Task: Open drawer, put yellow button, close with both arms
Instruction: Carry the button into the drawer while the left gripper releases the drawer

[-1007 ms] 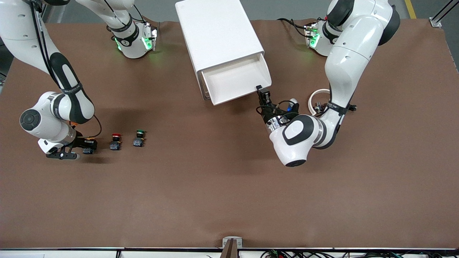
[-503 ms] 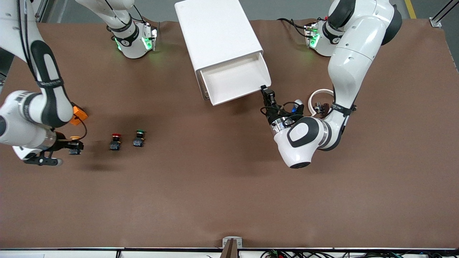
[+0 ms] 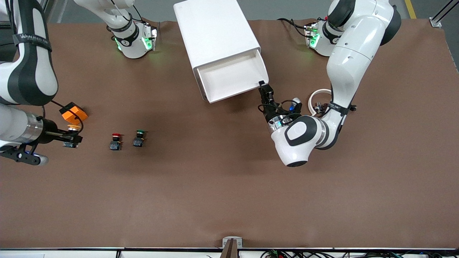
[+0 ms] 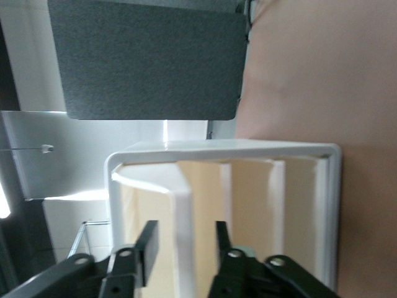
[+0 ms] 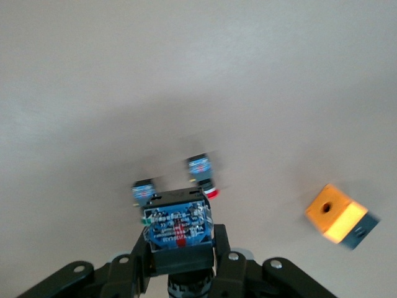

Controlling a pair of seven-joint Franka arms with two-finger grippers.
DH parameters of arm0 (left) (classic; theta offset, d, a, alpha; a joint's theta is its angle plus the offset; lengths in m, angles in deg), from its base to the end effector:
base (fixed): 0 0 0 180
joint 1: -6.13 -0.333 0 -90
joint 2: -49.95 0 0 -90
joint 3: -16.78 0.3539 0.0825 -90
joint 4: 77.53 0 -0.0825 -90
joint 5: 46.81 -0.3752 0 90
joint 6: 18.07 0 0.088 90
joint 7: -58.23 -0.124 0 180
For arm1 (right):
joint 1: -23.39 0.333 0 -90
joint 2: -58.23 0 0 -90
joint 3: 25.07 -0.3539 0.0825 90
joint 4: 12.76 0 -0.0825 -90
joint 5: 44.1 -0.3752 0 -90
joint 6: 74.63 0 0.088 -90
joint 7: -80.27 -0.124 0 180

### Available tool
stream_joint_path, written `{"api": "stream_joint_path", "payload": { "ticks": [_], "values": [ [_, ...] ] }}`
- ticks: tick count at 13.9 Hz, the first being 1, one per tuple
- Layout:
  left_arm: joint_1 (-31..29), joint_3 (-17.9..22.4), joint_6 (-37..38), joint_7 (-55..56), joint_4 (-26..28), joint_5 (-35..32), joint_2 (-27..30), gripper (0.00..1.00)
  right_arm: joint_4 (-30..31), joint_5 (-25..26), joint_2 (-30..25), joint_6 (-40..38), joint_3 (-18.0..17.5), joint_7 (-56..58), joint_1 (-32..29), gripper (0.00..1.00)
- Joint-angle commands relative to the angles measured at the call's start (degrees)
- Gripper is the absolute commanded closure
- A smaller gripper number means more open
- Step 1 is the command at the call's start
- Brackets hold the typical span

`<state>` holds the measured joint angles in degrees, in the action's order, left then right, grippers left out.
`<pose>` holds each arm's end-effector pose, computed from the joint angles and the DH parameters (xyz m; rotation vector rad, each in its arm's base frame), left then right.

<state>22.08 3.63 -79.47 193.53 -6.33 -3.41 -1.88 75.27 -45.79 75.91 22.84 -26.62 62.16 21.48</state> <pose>0.5412 -0.3694 0.2779 -1.1659 -1.5635 1.3170 0.6389 -0.0028 0.4878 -3.0764 0.5107 0.2308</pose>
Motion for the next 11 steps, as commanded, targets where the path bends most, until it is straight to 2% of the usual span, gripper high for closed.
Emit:
{"api": "stream_joint_path", "payload": {
  "ticks": [1,5,7,9,11],
  "values": [
    [-0.2,-0.4,1.7,0.1,-0.1,4.8,0.3,0.36,-0.1,-6.1,-4.6,-6.0,0.1,-7.0,0.1,1.00],
    [-0.3,-1.3,5.2,0.1,-0.1,10.6,0.4,0.34,0.3,-7.5,-8.0,-9.0,0.3,-14.4,-0.2,1.00],
    [-1.2,-1.3,5.5,0.0,-0.2,10.0,0.5,0.34,0.3,-7.5,-8.2,-9.6,0.0,-21.8,0.5,1.00],
    [-2.0,-0.6,5.4,-0.9,-0.3,8.7,0.5,0.31,0.1,-7.5,-8.4,-9.5,0.1,-30.0,3.9,1.00],
    [-2.1,0.2,5.0,-2.9,-0.3,4.1,0.5,0.29,0.0,-7.6,-9.1,-9.0,0.0,-36.7,6.7,1.00]
  ]
}}
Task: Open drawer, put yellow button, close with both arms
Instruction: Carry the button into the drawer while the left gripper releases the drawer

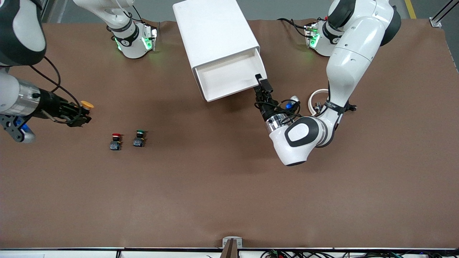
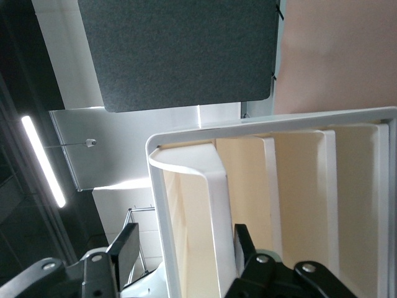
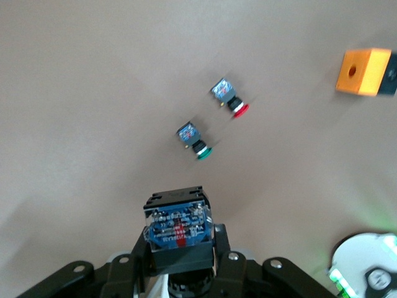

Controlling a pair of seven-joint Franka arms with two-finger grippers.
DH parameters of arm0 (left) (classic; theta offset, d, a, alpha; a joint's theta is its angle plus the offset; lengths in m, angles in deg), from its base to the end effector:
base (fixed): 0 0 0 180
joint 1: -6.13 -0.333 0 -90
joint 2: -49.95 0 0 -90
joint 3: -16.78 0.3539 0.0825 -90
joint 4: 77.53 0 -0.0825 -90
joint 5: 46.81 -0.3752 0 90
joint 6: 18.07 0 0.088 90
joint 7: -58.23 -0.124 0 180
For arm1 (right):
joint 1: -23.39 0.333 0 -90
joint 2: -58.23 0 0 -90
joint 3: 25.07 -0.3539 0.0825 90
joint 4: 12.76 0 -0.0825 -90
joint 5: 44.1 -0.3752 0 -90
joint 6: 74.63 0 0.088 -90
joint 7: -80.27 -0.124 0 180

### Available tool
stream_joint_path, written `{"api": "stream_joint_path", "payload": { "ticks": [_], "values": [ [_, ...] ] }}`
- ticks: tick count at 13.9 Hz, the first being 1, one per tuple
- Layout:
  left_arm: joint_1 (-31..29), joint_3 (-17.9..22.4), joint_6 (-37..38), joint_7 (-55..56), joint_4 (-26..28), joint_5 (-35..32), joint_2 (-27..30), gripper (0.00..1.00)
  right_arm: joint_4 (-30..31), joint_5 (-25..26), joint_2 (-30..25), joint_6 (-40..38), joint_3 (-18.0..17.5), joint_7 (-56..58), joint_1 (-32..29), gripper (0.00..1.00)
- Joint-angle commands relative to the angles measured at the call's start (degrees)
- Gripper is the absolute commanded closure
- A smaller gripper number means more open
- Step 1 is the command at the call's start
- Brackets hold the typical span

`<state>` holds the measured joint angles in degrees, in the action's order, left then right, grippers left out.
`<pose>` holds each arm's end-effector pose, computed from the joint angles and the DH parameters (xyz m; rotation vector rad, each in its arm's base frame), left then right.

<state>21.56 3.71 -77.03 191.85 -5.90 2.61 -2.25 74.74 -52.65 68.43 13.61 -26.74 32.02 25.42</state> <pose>0.5397 -0.3720 0.2859 -1.1442 -1.4770 1.4613 0.5910 0.0556 0.5629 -2.8245 1.1699 0.3311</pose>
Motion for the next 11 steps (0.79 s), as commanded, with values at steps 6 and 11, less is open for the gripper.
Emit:
{"api": "stream_joint_path", "payload": {
  "ticks": [6,11],
  "values": [
    [-1.4,0.9,-5.2,-8.6,-0.7,-16.7,1.4,0.21,0.3,-0.7,-1.7,1.0,0.1,-23.9,11.8,1.00],
    [-1.4,1.1,-12.7,-25.9,-0.5,-30.6,6.6,0.12,0.3,-0.1,-1.6,4.4,0.2,-41.0,20.4,1.00]
  ]
}}
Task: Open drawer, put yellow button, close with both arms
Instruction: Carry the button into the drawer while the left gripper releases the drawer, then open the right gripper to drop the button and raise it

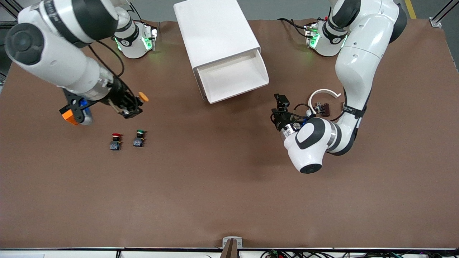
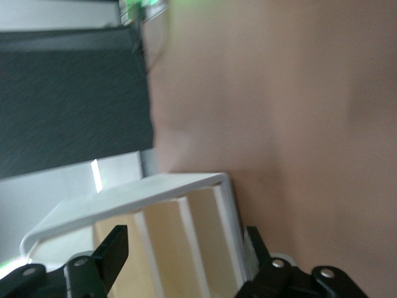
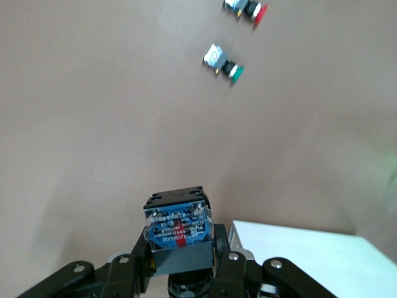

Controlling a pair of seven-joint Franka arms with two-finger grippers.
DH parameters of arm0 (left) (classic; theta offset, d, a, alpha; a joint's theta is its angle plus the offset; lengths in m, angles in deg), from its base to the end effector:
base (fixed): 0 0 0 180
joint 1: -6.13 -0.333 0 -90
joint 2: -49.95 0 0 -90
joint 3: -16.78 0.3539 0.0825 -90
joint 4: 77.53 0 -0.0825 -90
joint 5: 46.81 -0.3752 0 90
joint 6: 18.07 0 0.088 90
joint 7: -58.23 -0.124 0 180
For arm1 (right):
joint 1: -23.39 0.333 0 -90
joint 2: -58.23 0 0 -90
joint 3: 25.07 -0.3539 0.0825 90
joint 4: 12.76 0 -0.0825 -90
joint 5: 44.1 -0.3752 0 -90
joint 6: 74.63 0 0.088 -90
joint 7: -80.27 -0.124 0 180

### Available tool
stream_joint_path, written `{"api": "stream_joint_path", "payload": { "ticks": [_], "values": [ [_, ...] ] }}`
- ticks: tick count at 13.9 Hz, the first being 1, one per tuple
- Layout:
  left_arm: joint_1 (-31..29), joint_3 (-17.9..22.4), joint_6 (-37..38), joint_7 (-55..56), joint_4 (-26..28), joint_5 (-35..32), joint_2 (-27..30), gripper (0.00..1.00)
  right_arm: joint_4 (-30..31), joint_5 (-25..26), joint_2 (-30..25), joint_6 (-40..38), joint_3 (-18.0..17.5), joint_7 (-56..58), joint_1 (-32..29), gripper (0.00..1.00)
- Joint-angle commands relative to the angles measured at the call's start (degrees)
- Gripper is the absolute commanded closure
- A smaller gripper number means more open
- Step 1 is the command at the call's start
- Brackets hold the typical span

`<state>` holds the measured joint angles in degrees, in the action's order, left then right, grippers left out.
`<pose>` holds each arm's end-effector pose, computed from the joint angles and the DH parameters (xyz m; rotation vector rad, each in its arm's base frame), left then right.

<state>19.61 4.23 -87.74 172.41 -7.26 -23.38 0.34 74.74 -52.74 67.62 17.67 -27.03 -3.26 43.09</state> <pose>0.5849 -0.3084 0.2662 -1.6505 -1.6523 1.0997 0.5511 0.2365 0.5765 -2.6481 1.6094 0.2678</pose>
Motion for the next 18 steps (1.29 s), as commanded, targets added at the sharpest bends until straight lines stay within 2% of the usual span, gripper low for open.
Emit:
{"api": "stream_joint_path", "payload": {
  "ticks": [1,3,5,7,10,11,12,14,18],
  "values": [
    [0.6,0.5,-4.4,-10.8,1.0,-7.0,5.5,0.12,0.3,-0.1,-0.9,0.2,0.5,-9.2,4.5,1.00],
    [0.4,0.8,-9.0,-17.2,1.2,-7.9,6.0,0.09,0.3,0.1,-0.8,0.6,0.5,-18.5,10.1,1.00],
    [1.2,2.0,-12.6,-21.1,1.2,-11.5,6.2,0.08,0.4,0.1,-0.7,2.9,0.5,-26.2,14.6,1.00],
    [1.4,1.9,-13.9,-24.2,1.1,-13.6,6.5,0.08,0.4,0.0,-0.3,6.2,0.5,-34.2,19.0,1.00],
    [2.3,2.4,-14.7,-32.1,1.1,-14.7,10.3,0.08,1.0,0.3,1.2,9.1,0.6,-42.5,25.5,1.00],
    [2.3,2.4,-15.6,-35.2,1.1,-16.0,10.7,0.00,1.3,0.6,2.1,9.9,0.5,-45.4,27.2,1.00],
    [2.4,2.4,-16.6,-37.1,1.1,-17.2,10.9,0.00,1.3,1.1,3.1,11.0,0.6,-48.1,28.5,1.00],
    [3.0,2.3,-19.9,-37.7,1.4,-20.8,13.1,0.00,1.3,1.9,5.5,12.9,0.6,-52.2,31.2,1.00],
    [3.0,2.0,-23.5,-37.7,1.4,-20.8,13.2,0.00,0.8,3.4,10.5,15.1,0.6,-57.6,35.3,1.00]
  ]
}}
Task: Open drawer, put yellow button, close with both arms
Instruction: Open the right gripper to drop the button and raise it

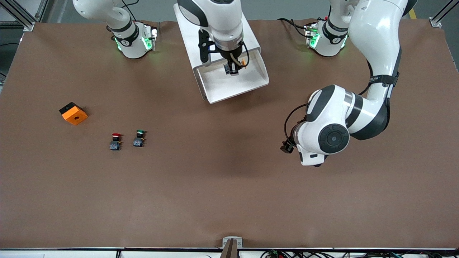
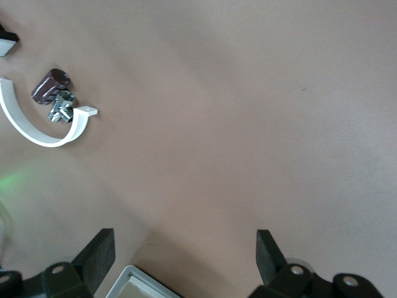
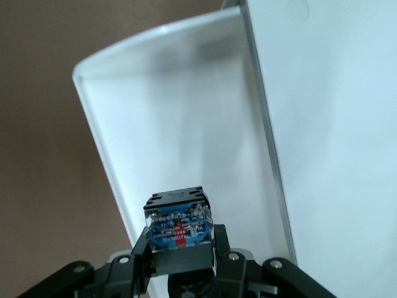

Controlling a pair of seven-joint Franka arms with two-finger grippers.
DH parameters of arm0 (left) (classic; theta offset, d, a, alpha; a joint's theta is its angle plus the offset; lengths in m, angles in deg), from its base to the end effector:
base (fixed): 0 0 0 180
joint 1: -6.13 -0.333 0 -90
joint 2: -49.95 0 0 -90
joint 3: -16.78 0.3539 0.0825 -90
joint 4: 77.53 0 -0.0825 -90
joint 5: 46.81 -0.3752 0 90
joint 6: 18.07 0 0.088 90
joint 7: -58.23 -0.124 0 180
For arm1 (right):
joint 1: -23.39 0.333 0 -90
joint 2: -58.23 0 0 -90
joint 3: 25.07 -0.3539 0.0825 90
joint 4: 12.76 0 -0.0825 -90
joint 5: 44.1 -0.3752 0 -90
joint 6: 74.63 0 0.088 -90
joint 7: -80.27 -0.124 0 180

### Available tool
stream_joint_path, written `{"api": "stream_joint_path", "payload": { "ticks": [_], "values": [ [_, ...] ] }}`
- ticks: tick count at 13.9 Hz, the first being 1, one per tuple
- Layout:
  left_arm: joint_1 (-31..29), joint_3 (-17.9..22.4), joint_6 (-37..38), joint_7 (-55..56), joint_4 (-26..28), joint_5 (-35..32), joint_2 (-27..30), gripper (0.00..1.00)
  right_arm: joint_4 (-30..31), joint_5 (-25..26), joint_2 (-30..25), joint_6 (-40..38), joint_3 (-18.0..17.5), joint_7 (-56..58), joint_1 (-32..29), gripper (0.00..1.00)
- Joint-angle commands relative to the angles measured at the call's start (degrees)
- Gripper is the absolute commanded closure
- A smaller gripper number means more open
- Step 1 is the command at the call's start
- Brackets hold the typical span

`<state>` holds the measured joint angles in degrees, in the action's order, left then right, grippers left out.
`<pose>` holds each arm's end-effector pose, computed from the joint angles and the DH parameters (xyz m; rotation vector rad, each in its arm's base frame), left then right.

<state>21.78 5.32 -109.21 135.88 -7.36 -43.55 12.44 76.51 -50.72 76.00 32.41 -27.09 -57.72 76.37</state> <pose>0.6465 -0.2984 0.3917 -2.6899 -1.3239 0.4732 0.3707 0.5432 0.4906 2.3015 -2.1100 -0.1883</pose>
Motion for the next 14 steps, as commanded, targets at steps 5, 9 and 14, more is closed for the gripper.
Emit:
{"api": "stream_joint_path", "payload": {
  "ticks": [5,9,14],
  "values": [
    [0.9,1.1,-8.3,-1.1,2.4,-0.5,1.0,0.00,-1.4,2.2,5.5,4.5,0.6,-8.8,4.6,1.00],
    [1.1,1.1,-10.2,-6.3,2.4,-1.2,0.9,0.00,-1.4,2.1,6.5,4.5,0.6,-9.7,5.2,1.00],
    [0.9,0.7,-9.6,-20.9,3.7,-1.2,2.1,0.00,-1.9,2.0,7.1,4.5,0.7,-9.5,5.2,0.01]
  ]
}}
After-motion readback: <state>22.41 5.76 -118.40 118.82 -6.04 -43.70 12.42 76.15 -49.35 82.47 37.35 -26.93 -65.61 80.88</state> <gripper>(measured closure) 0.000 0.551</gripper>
